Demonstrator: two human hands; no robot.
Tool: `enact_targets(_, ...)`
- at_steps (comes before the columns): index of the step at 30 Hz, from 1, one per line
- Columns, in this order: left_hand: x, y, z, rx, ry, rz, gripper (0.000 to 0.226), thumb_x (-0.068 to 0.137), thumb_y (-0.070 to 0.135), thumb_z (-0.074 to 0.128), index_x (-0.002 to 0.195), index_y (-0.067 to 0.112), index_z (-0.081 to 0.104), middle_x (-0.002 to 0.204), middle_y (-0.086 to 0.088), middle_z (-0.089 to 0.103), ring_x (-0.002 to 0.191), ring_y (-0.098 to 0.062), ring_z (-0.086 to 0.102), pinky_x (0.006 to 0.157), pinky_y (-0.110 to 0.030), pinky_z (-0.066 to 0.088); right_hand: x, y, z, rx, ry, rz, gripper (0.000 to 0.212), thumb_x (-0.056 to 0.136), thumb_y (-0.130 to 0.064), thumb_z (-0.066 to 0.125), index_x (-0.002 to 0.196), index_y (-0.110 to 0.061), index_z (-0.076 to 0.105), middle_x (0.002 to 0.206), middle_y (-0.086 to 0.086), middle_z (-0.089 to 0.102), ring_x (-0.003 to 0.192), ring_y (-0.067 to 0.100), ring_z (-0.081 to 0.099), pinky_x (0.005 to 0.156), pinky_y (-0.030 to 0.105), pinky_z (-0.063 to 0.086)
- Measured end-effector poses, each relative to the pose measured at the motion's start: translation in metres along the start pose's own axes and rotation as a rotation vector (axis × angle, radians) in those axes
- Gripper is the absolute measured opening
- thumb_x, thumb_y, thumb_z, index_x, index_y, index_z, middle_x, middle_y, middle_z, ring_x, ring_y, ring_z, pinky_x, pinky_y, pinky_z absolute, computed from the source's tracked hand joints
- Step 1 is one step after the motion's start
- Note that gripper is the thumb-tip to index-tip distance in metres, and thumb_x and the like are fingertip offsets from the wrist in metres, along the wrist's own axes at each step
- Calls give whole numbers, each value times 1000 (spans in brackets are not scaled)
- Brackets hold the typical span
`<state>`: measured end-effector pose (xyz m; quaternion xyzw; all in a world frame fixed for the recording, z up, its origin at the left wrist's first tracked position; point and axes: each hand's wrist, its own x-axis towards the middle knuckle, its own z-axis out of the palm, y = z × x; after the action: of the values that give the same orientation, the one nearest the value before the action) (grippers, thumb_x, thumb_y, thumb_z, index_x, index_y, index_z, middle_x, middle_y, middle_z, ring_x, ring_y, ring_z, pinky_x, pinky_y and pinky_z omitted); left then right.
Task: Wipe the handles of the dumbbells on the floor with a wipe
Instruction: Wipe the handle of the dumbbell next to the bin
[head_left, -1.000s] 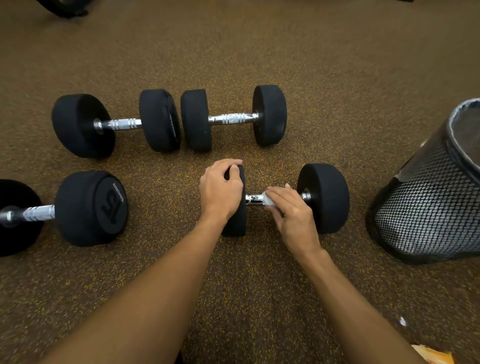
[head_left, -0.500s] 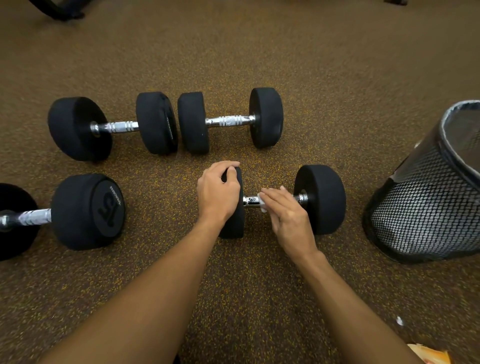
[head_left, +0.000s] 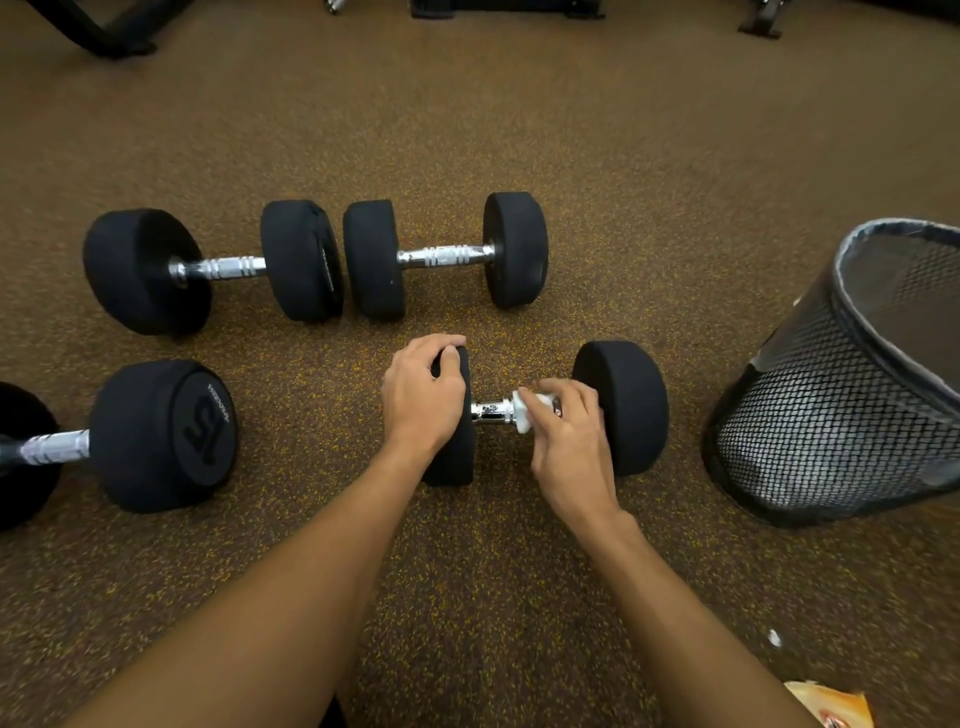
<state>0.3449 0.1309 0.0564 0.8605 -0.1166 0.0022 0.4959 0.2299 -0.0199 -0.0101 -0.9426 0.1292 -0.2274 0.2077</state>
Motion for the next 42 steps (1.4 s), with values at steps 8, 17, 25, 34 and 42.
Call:
enact_targets(8,-41,28,-10,44,27,340,32,104,7,54,129,21,69,135,10,64,136,-5,51,118,-25,35,11,-10,-30,88,-146,109,50,105,-9,59,154,-11,52,139,4,58,128,18,46,114,41,44)
enact_targets(17,-84,43,32,-86,-196,-57,63,103,-3,50,159,24,40,164,6,41,151,-6,33,122,-22,25,8,-18,-58,139,-343,232,85,103,-4,54,168,-31,6,159,6,45,146,22,45,122,46,39)
enact_targets(25,-63,33,53,133,-321,-12,53,102,-2,55,152,14,53,156,-2,49,148,-21,40,126,-36,29,8,-9,-81,249,-236,197,81,100,-6,65,165,-35,26,148,-4,58,133,15,59,118,38,46)
enact_targets(34,-54,12,78,130,-191,96,28,108,19,55,128,13,73,125,5,62,117,-16,57,108,-39,49,45,15,-107,243,53,134,52,95,-13,75,142,-29,61,122,-9,67,111,1,63,102,23,52)
enact_targets(42,-33,29,82,400,-306,144,25,108,30,49,124,33,68,115,5,68,110,-20,62,104,-43,37,64,37,-78,101,109,228,31,99,-30,62,129,-27,71,122,-15,71,121,8,53,103,31,31)
